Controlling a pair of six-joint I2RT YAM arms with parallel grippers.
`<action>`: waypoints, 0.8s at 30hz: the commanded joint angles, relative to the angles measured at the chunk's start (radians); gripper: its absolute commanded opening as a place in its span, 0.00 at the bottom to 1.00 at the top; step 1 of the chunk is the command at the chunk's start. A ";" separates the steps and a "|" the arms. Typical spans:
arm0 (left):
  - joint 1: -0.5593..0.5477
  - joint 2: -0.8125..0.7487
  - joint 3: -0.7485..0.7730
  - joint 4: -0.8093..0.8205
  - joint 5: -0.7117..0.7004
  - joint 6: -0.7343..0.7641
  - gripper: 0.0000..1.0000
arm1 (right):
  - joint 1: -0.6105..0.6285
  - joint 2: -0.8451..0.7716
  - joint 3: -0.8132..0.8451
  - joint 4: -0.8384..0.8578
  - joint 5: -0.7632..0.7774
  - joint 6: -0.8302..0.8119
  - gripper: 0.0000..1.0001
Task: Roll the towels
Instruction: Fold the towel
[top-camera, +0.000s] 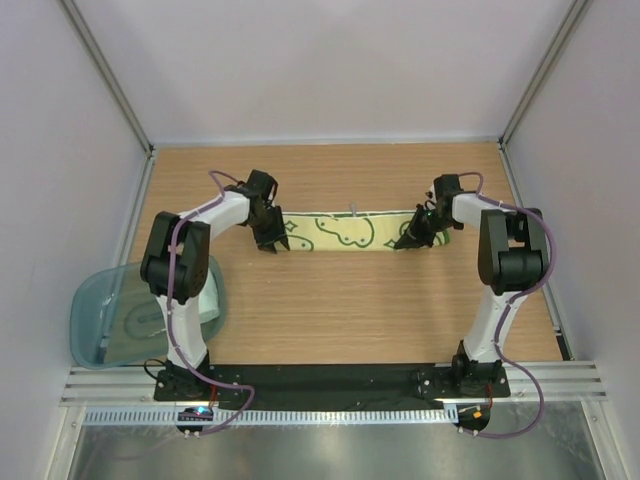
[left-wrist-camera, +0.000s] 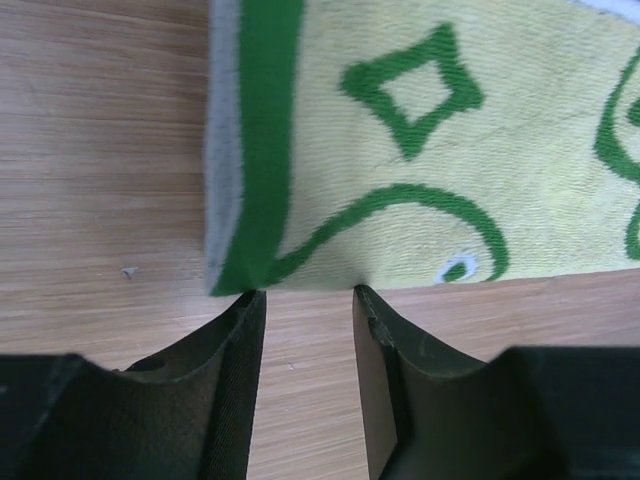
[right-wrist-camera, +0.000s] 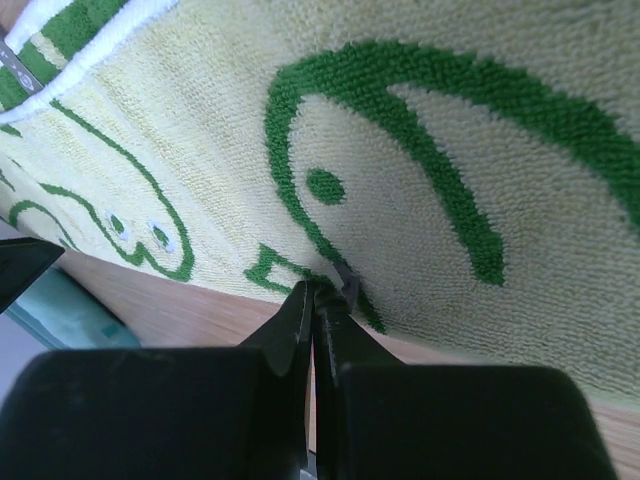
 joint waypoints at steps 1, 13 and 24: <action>0.018 -0.004 0.007 0.020 -0.034 -0.013 0.40 | -0.024 -0.003 -0.001 -0.008 0.040 -0.033 0.01; -0.002 -0.122 0.030 0.005 -0.002 -0.002 0.31 | -0.036 -0.064 0.045 -0.088 0.040 -0.045 0.01; -0.027 0.005 0.135 0.006 -0.031 -0.007 0.19 | 0.125 -0.099 0.136 -0.120 -0.017 -0.024 0.01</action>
